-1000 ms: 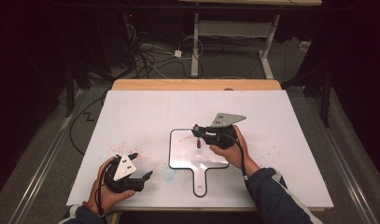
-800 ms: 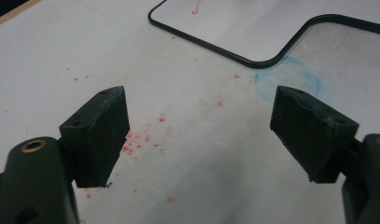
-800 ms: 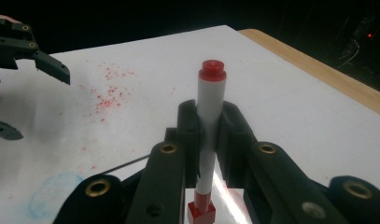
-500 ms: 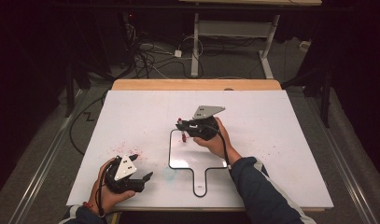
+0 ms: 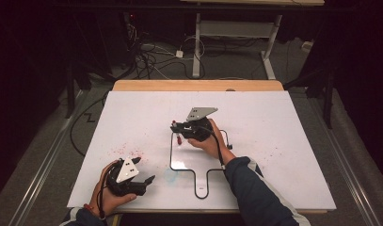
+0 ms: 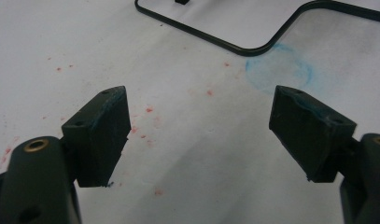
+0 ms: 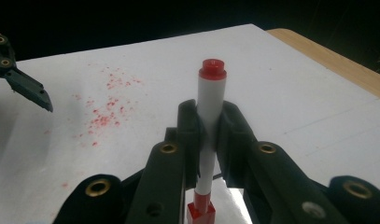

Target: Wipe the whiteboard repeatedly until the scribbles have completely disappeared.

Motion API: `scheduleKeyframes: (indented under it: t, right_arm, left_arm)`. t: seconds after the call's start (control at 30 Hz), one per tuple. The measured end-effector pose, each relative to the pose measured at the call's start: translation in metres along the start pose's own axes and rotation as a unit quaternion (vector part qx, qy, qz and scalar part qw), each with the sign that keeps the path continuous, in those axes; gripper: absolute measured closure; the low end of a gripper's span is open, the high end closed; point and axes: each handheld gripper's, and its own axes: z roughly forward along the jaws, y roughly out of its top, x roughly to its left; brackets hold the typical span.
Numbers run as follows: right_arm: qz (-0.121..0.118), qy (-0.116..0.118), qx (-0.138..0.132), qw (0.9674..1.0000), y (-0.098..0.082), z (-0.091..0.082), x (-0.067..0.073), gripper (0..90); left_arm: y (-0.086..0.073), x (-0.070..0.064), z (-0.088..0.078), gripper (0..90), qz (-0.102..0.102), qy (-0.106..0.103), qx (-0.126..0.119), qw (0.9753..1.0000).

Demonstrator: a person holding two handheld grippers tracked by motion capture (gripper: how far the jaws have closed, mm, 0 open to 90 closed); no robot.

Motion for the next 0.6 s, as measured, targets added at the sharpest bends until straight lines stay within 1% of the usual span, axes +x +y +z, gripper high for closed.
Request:
scheduleKeyframes:
  t: [0.1, 0.13, 0.2, 0.27, 0.3, 0.37, 0.43, 0.47, 0.53, 0.6]
  right_arm:
    - [0.005, -0.003, 0.002, 1.0, -0.001, -0.004, -0.003, 81.5]
    - [0.006, -0.006, 0.003, 1.0, -0.003, -0.007, -0.006, 81.6]
    - [0.005, -0.01, 0.004, 0.9999, -0.003, -0.009, -0.008, 81.6]
    - [-0.003, -0.02, 0.009, 0.9998, -0.005, -0.014, -0.012, 81.6]
    - [-0.003, -0.02, 0.009, 0.9998, -0.005, -0.014, -0.012, 81.6]
    - [-0.002, -0.028, 0.007, 0.9996, -0.007, -0.018, -0.017, 81.6]
    - [0.002, -0.028, 0.005, 0.9996, -0.007, -0.018, -0.017, 81.6]
    - [0.004, -0.025, 0.0, 0.9997, -0.008, -0.016, -0.015, 81.6]
    - [-0.002, -0.011, -0.005, 0.9999, -0.006, -0.011, -0.01, 81.6]
    - [-0.007, 0.007, -0.012, 0.9999, -0.005, -0.004, -0.003, 81.6]
  left_arm:
    - [0.0, 0.0, 0.0, 20.2, 0.002, -0.004, 0.001, 1.0]
    - [0.0, 0.0, 0.0, 20.2, 0.003, -0.005, 0.001, 1.0]
    - [0.001, -0.001, 0.001, 20.2, 0.004, -0.005, 0.001, 1.0]
    - [0.001, -0.001, 0.001, 20.2, 0.005, -0.006, 0.001, 1.0]
    - [0.001, -0.001, 0.0, 20.2, 0.006, -0.007, 0.001, 1.0]
    - [0.001, -0.002, 0.001, 20.2, 0.004, -0.008, 0.001, 1.0]
    - [0.0, -0.002, 0.001, 20.2, 0.005, -0.009, 0.002, 1.0]
    - [0.0, -0.002, 0.001, 20.2, 0.005, -0.009, 0.002, 0.9999]
    - [0.001, -0.002, 0.001, 20.2, 0.005, -0.009, 0.002, 0.9999]
    - [0.001, -0.002, 0.001, 20.2, 0.006, -0.01, 0.002, 0.9999]
